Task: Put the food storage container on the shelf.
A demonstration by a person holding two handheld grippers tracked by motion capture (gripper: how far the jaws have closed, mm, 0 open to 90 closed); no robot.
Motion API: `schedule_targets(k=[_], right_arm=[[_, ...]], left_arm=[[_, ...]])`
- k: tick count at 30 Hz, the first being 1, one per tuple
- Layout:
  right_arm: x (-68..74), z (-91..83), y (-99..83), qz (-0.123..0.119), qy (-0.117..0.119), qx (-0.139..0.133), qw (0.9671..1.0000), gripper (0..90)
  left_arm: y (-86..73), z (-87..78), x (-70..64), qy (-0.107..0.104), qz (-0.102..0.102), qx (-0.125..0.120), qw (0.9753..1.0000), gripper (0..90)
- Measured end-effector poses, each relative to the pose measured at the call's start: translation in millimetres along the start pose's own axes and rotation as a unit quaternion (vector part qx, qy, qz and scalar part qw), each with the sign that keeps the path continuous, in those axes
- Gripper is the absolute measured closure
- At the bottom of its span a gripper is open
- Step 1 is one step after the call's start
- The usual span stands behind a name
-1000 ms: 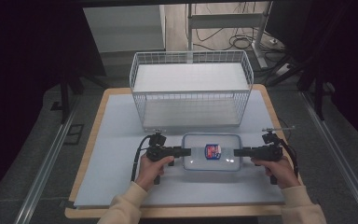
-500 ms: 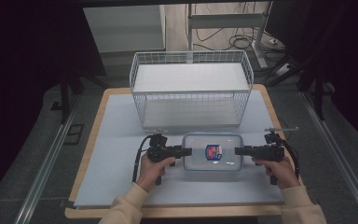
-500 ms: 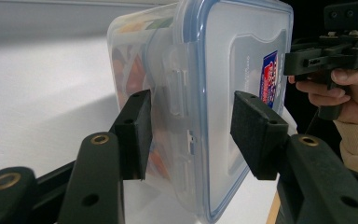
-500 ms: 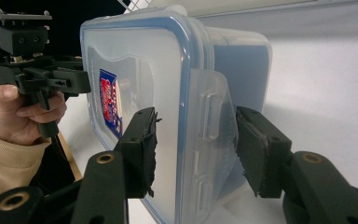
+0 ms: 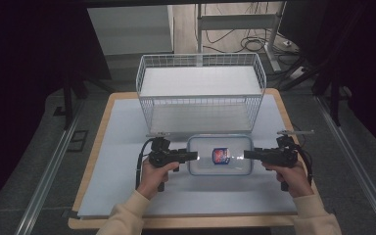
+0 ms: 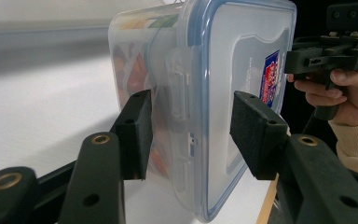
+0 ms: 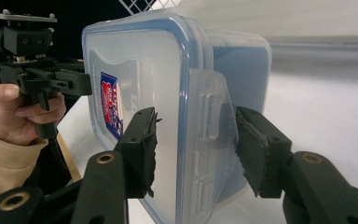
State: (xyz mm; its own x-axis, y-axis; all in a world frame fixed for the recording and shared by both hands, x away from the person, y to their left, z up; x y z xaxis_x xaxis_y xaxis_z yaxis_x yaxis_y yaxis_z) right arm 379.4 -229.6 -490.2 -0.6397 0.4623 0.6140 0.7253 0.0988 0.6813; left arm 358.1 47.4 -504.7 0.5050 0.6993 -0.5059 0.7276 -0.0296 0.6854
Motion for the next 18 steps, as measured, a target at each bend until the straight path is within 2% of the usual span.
schedule_targets(k=[9, 18], right_arm=[[13.4, 7.4, 17.4, -0.024, 0.009, -0.011, 0.9996, 50.1], [28.5, 12.1, 36.8, -0.047, 0.008, -0.016, 0.9987, 50.0]], left_arm=[[13.4, -18.8, 2.2, 0.005, 0.008, -0.016, 0.9998, 50.6], [24.9, -34.5, 3.5, 0.005, 0.011, -0.032, 0.9994, 50.6]])
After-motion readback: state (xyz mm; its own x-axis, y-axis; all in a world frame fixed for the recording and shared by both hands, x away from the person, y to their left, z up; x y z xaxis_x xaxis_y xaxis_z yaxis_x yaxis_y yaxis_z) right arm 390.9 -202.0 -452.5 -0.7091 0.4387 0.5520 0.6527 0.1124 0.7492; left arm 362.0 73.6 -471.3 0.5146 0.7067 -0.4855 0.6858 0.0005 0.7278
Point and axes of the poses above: each handheld gripper's, and its own axes: z roughly forward along the jaws, y roughly out of its top, x roughly to its left, the point moved 7 cm from there along z, roughly forward along the jaws, and after that the axes turned 9 degrees about y, right-handed, at the moved point
